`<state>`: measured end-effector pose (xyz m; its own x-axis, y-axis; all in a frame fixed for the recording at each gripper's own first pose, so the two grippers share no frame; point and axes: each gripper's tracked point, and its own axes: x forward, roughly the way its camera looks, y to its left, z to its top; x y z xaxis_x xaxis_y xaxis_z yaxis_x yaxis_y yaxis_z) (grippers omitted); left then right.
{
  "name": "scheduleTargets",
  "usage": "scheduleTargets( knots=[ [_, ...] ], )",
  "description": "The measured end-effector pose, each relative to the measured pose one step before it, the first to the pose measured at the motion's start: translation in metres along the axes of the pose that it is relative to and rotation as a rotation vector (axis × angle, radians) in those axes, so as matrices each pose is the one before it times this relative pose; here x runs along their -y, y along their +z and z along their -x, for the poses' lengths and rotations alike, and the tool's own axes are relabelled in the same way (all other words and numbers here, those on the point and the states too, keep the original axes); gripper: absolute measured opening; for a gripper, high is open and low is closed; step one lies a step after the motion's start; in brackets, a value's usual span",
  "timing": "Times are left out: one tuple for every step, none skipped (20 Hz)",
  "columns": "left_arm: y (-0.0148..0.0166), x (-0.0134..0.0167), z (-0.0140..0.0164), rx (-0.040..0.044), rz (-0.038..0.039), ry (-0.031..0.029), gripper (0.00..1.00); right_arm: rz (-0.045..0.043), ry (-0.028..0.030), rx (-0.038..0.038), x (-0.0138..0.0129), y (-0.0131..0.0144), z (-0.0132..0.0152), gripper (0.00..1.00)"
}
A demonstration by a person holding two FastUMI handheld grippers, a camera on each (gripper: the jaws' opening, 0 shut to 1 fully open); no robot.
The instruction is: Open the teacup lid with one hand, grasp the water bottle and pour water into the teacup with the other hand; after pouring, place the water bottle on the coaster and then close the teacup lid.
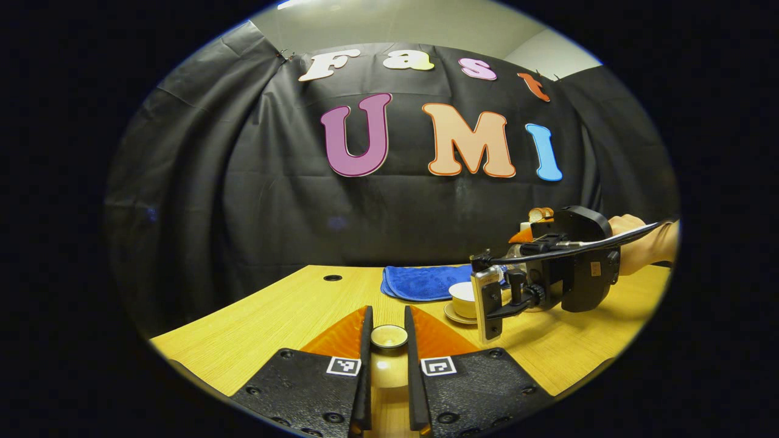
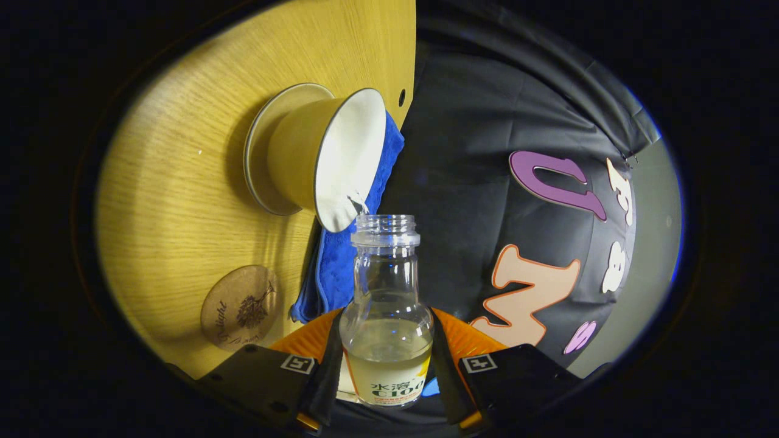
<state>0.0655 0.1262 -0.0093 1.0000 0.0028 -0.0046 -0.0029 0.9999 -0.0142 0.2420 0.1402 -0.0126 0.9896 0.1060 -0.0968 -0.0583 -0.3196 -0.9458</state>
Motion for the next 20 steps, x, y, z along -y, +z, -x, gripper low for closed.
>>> scheduleTargets(
  knots=[
    [0.00035,0.00010,-0.00008,-0.00020,-0.00011,0.00008,0.23,0.01396,-0.00517,0.00218,0.00118,0.00105,-0.00021,0.71],
    [-0.00007,0.00023,0.00064,0.00050,0.00027,0.00000,0.23,0.01425,-0.00442,0.00310,0.00221,0.00161,-0.00012,0.71],
    [0.00029,-0.00014,-0.00024,-0.00028,-0.00011,-0.00008,0.23,0.01466,-0.00272,0.00500,0.00175,0.00222,-0.00032,0.71],
    [-0.00042,-0.00072,0.00053,-0.00075,-0.00015,-0.00013,0.21,0.01469,-0.00505,0.00514,0.00209,0.00177,-0.00014,0.71],
    [0.00080,0.00035,-0.00039,0.00089,0.00028,0.00008,0.23,0.01746,-0.00543,0.00634,0.00075,0.00113,-0.00006,0.71],
    [-0.00141,0.00029,-0.00012,-0.00108,-0.00035,-0.00009,0.21,0.01750,-0.00531,0.00309,0.00214,0.00181,0.00042,0.72],
    [0.00089,-0.00016,0.00043,0.00037,-0.00001,0.00011,0.21,0.01451,-0.00342,0.00454,0.00023,0.00134,0.00033,0.72],
    [-0.00013,-0.00026,0.00023,0.00029,-0.00014,-0.00007,0.23,0.01270,-0.00282,0.00474,0.00023,0.00220,0.00091,0.72],
    [-0.00034,-0.00040,0.00018,-0.00079,-0.00021,-0.00004,0.23,0.01289,-0.00224,0.00669,0.00043,0.00313,0.00185,0.72],
    [0.00027,0.00083,-0.00122,0.00049,0.00028,0.00010,0.21,0.01440,-0.00555,0.00628,0.00186,0.00282,-0.00005,0.71],
    [0.00044,-0.00024,0.00028,-0.00021,-0.00001,0.00004,0.21,0.01430,-0.00586,0.00488,0.00233,0.00242,0.00040,0.72],
    [-0.00062,-0.00017,0.00065,-0.00052,-0.00007,0.00007,0.22,0.01331,-0.00547,0.00282,0.00243,0.00097,0.00027,0.71],
    [0.00005,0.00030,-0.00022,0.00090,0.00027,-0.00010,0.21,0.00925,0.00092,0.00375,0.00160,0.00101,-0.00110,0.71],
    [-0.00008,0.00017,-0.00007,-0.00049,-0.00022,0.00003,0.21,0.01024,-0.00101,0.00211,0.00081,0.00044,-0.00056,0.72],
    [0.00037,-0.00027,-0.00014,-0.00001,-0.00001,0.00001,0.21,0.00907,0.00071,-0.00028,-0.00047,-0.00014,-0.00038,0.72],
    [-0.00008,0.00041,-0.00028,0.00079,0.00043,-0.00021,0.21,0.00824,-0.00235,0.00263,0.00147,0.00096,-0.00017,0.72],
    [0.00016,0.00008,0.00002,-0.00077,-0.00028,-0.00003,0.21,0.00556,-0.00080,0.00228,0.00068,0.00033,0.00030,0.72],
    [-0.00061,-0.00024,-0.00010,0.00004,-0.00005,-0.00009,0.21,0.00039,0.00102,0.00159,0.00006,0.00082,0.00092,0.71],
    [0.00043,-0.00009,-0.00054,0.00014,0.00029,-0.00010,0.23,-0.00043,0.00274,0.00187,-0.00006,0.00067,-0.00038,0.71],
    [-0.00053,0.00012,0.00034,-0.00026,-0.00014,-0.00012,0.23,0.00319,-0.00053,0.00131,0.00135,0.00069,0.00025,0.71]
  ],
)
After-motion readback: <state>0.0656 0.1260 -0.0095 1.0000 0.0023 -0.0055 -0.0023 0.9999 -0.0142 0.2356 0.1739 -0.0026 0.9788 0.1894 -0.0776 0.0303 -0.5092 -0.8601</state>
